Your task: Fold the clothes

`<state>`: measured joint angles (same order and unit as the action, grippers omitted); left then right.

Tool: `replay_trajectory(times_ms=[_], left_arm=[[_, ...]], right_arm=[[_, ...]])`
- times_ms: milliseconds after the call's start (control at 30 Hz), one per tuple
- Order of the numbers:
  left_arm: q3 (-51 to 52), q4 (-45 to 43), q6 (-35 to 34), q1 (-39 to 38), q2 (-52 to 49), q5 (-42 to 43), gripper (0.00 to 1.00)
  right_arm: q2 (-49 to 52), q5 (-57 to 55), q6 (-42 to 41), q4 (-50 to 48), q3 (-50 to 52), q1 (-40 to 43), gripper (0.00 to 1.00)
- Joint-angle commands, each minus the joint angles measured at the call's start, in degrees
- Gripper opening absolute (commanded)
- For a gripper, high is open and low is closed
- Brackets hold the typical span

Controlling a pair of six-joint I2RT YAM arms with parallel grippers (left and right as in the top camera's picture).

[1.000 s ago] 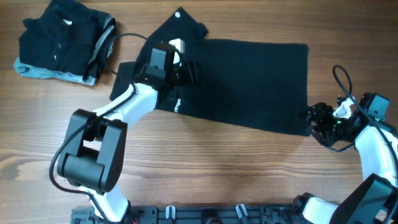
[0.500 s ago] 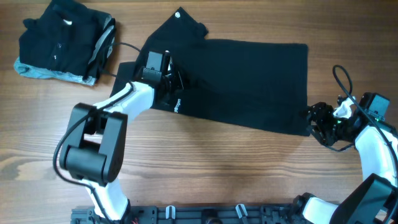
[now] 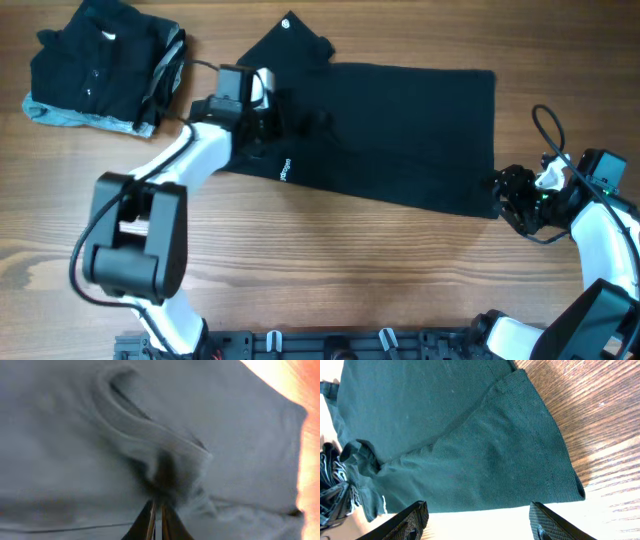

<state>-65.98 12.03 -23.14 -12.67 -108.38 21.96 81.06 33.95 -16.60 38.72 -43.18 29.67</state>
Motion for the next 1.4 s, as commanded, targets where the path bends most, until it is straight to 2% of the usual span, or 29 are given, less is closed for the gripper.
replay_trajectory(times_ms=[0, 167, 267, 367, 433, 533, 600, 667, 833, 900, 1067, 1133, 1167, 1200, 1367], left_arm=[[0.17, -0.94, 3.43, -1.99, -1.6, -6.36, 0.07], [0.17, -9.38, 2.56, -6.86, -7.58, -7.76, 0.09], [0.15, -16.52, 1.66, -9.27, -7.56, -3.72, 0.2], [-1.18, -18.01, 1.7, -9.99, -7.21, 1.27, 0.2], [-1.62, -15.93, 1.73, -8.41, -3.87, 1.79, 0.21], [-1.6, -3.1, 1.97, -1.38, 4.61, -5.79, 0.22], [-1.6, 1.01, 1.99, 2.08, 5.51, -8.59, 0.12], [-1.53, 0.92, 2.16, 4.04, 2.93, -9.27, 0.06], [-1.55, -10.73, 1.68, 3.56, -6.95, -9.75, 0.04], [-1.55, -17.64, 0.85, 2.73, -8.35, -6.36, 0.04], [-1.55, -24.98, -4.59, -0.13, -10.16, -6.32, 0.04], [-1.55, -20.87, -4.09, -0.35, -9.51, -6.56, 0.04], [-1.55, -17.09, -4.09, 0.44, -9.01, -6.62, 0.09], [-1.55, -13.77, -4.0, 1.46, -8.83, -6.6, 0.11], [-1.55, -0.52, 1.97, 4.39, -7.74, -6.27, 0.15]], right_arm=[[0.09, -0.96, 1.42, -0.09, -0.59, -0.24, 0.7], [0.09, -1.38, 1.36, -0.15, -0.59, -0.24, 0.7], [0.09, -1.36, -0.11, -0.35, -0.59, -0.24, 0.7], [0.09, -1.36, -0.48, -0.74, -0.59, -0.24, 0.7], [0.09, -1.38, -0.42, -0.76, -0.59, -0.24, 0.7], [0.09, -1.38, 0.11, -0.57, -0.59, -0.24, 0.7], [0.09, -1.49, 0.11, -0.57, -0.59, -0.24, 0.7], [0.09, -1.81, 0.04, -0.79, -0.59, -0.24, 0.7], [0.09, -3.1, -0.07, -0.76, -0.59, -0.24, 0.7], [0.09, -3.1, -0.28, -0.98, -0.59, -0.24, 0.7], [0.09, -3.1, -0.57, -1.44, -0.59, -0.24, 0.7], [0.09, -3.1, -1.27, -1.33, -0.59, -0.24, 0.7], [0.09, -3.1, -0.94, -0.87, -0.59, -0.24, 0.7], [0.09, -3.19, 0.31, -0.55, -0.59, -0.24, 0.7], [0.09, -4.22, 3.32, -0.2, -0.59, -0.24, 0.7]])
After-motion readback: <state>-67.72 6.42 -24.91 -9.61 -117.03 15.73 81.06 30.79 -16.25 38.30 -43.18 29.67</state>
